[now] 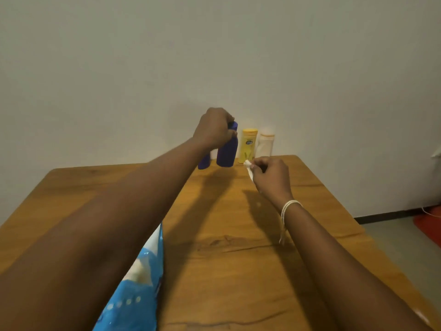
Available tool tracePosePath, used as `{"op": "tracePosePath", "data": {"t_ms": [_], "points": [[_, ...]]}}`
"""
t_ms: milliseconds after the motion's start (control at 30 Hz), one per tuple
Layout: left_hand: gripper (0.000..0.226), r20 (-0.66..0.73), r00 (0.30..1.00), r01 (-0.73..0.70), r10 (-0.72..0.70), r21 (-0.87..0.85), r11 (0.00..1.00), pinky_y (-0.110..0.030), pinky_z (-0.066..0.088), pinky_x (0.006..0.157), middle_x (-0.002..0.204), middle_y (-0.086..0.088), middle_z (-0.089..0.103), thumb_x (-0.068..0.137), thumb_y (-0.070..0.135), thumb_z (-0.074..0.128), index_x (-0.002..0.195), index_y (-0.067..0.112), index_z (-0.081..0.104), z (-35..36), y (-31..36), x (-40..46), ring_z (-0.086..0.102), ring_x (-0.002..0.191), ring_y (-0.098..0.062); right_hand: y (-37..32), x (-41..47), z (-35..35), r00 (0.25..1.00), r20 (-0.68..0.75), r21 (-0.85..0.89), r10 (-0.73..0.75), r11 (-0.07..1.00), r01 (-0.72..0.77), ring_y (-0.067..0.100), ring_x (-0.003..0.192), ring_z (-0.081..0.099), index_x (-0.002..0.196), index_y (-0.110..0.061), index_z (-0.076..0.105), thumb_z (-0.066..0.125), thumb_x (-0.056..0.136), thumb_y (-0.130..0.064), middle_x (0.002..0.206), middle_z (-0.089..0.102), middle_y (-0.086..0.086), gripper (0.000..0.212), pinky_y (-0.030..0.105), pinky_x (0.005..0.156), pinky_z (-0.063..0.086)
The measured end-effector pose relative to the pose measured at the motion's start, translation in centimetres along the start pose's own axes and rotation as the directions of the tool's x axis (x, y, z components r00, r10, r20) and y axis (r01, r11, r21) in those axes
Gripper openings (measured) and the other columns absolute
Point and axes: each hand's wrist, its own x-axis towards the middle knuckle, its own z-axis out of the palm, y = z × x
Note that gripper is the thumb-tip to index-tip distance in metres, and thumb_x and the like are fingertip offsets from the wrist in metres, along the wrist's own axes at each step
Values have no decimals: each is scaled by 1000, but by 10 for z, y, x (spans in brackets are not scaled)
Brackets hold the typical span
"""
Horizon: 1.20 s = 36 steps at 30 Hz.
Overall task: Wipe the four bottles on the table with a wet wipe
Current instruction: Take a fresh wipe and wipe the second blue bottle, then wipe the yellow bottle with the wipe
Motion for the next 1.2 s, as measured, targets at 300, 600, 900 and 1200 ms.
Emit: {"op": "tracePosePath", "data": {"t_ms": [300, 600, 900, 1200], "points": [[43, 86, 995, 28, -42, 154, 988, -38, 60, 82, 100, -9, 71, 72, 28, 89, 102, 4, 72, 54, -28, 85, 68, 91, -25, 31, 67, 32, 993, -115, 19, 36, 999, -34, 21, 110, 65, 118, -12, 72, 66, 94, -19, 120, 72, 5, 25, 42, 102, 53], [38, 97, 991, 72, -92, 198, 977, -36, 59, 81, 98, -11, 71, 74, 25, 86, 101, 3, 71, 62, -39, 76, 68, 89, -25, 43, 58, 38, 990, -108, 88, 87, 993, -78, 26, 123, 59, 121, -14, 70, 65, 95, -20, 129, 67, 5, 28, 44, 104, 51], [24, 141, 989, -7, -44, 347, 938, -29, 49, 63, 84, -7, 57, 78, 13, 78, 87, 9, 57, 63, -25, 72, 58, 76, -20, 52, 50, 29, 990, -80, 181, 120, 978, -104, 21, 118, 59, 122, -16, 69, 63, 96, -17, 127, 67, 3, 27, 30, 94, 49], [33, 8, 991, -126, 131, 330, 936, -31, 52, 71, 89, -4, 59, 80, 35, 76, 96, 9, 63, 75, 0, 80, 58, 83, -21, 62, 53, 10, 988, -151, 169, 24, 986, 1, 18, 106, 65, 119, -15, 71, 64, 95, -19, 118, 71, 3, 25, 26, 82, 58]]}}
